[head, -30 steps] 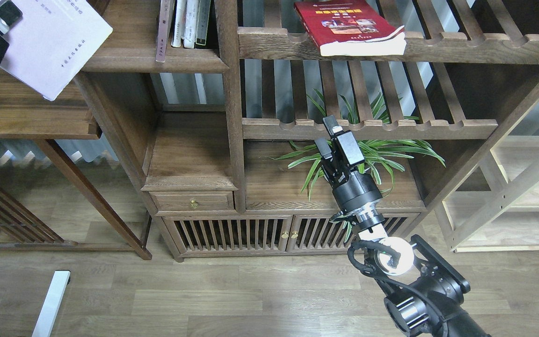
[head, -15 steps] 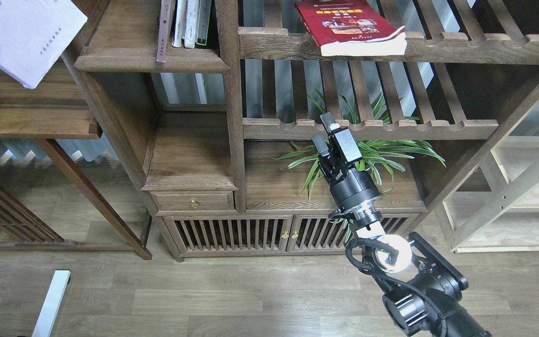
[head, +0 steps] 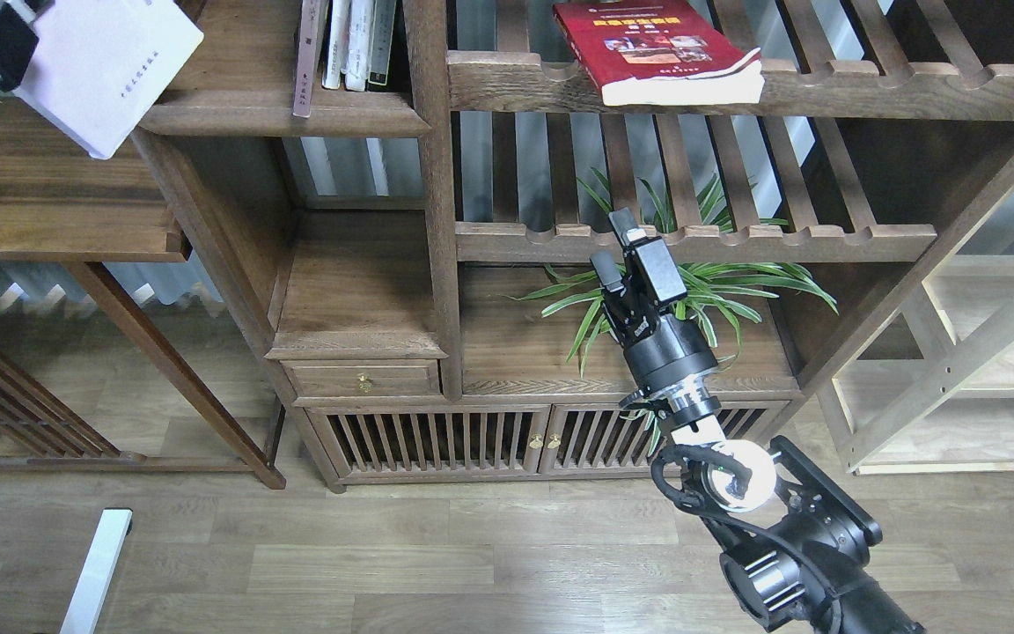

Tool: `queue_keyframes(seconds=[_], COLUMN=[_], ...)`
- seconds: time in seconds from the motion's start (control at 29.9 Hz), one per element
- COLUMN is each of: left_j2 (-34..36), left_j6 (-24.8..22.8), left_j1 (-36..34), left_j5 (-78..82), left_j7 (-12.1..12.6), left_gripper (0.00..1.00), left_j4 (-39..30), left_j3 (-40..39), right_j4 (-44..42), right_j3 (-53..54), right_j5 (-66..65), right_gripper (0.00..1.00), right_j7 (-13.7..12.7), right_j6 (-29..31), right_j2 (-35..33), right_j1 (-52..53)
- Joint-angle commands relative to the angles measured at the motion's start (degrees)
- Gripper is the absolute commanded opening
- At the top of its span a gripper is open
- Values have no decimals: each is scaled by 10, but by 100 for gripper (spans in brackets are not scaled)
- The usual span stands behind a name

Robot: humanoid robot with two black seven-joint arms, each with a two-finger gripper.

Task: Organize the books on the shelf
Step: 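Push the white book into the top shelf beside the other books with the left gripper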

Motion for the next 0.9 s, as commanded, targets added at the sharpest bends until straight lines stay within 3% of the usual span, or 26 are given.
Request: queue_keyframes(seconds=[0.0, 0.87], left_j2=[-3, -11], left_j6=[-2, 7], left_j1=[-6, -92], left_j5=[0, 0], left_j7=[0, 0], left_gripper=[6, 4], left_j4=[6, 94], left_j3=[1, 63], right_j4=[0, 2], right_j3=[0, 2], right_j5=[0, 1], right_gripper=[98, 98], right_j7=[0, 1], right_j6=[0, 0], right_j2=[0, 0], right_j1=[0, 1])
